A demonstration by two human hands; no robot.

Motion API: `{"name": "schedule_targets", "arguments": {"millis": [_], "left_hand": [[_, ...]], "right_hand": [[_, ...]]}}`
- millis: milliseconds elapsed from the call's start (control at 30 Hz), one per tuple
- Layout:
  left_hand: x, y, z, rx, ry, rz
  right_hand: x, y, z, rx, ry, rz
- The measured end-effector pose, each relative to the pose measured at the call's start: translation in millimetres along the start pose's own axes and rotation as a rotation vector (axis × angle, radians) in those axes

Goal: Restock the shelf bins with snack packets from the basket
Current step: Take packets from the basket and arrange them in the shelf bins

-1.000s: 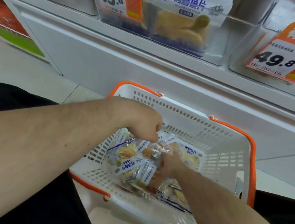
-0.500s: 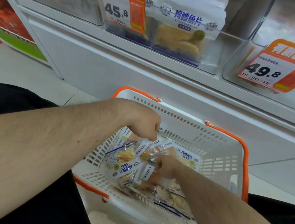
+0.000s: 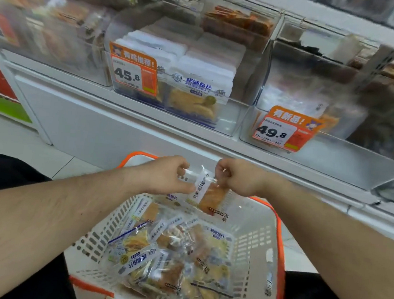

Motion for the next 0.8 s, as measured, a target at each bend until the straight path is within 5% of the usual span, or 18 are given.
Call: {"name": "schedule_targets", "arguments": {"millis": [333,567,800], "left_hand": [[-9,54,-12,0.364,0.047,-0.187],[-28,97,-17,0.342,0.206,-0.253],[-49,159,-21,0.114,0.302,-0.416]], "right_hand": [[64,-20,72,-0.107,0.122,0.073],[95,-6,102,0.176,0.398,0.032],[123,25,138,0.199,0.578,-0.058]]}}
Point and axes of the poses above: each hand's wrist, its own x-axis away from the middle knuckle, its own z-axis out of the back of the hand, y = z × x, the point moved 5 cm from there along -x, towards the middle knuckle, and after that the axes turned 10 degrees about -z, right-handed, at the moved point
